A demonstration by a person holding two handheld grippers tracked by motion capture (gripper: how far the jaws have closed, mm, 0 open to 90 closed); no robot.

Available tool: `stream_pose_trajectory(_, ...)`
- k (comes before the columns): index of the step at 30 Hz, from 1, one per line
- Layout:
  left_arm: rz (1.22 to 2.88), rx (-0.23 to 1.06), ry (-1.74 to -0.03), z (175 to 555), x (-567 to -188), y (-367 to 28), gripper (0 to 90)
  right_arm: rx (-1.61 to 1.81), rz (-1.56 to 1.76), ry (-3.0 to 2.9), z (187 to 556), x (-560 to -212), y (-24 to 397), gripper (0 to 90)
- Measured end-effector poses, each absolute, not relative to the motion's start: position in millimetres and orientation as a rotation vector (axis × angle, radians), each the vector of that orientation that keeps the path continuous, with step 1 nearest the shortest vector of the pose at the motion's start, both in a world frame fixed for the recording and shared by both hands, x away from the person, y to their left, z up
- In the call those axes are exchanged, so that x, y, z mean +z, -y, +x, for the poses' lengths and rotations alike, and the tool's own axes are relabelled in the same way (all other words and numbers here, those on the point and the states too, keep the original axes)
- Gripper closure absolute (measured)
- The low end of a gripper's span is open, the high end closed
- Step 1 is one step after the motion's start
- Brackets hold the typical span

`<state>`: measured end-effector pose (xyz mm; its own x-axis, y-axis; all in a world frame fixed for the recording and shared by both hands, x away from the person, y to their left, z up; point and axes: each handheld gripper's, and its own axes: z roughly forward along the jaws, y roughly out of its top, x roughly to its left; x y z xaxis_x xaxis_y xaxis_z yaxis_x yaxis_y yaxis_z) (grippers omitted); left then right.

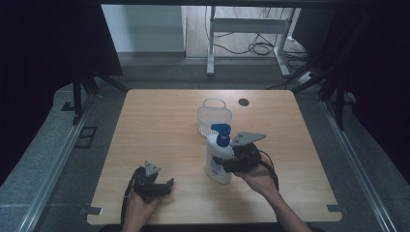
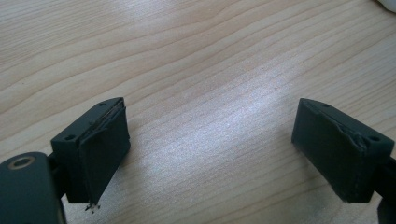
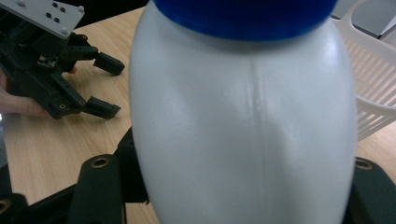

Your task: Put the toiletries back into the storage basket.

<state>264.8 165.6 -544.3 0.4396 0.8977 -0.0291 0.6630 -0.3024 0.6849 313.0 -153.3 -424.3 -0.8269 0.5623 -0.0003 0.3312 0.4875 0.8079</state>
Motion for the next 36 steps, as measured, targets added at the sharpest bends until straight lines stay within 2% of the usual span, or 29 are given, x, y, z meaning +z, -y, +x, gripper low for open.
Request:
stream_pose_trajectory(16,2.061,0.483,-1.307,265,-544,-165,10.9,1.244,0.763,-2.494,316,-417,153,37.8)
stream_pose_trajectory(36,2.065,0.486,-1.301,265,-544,-166,10.9,1.223,0.791,-2.462,338,-396,159,37.9)
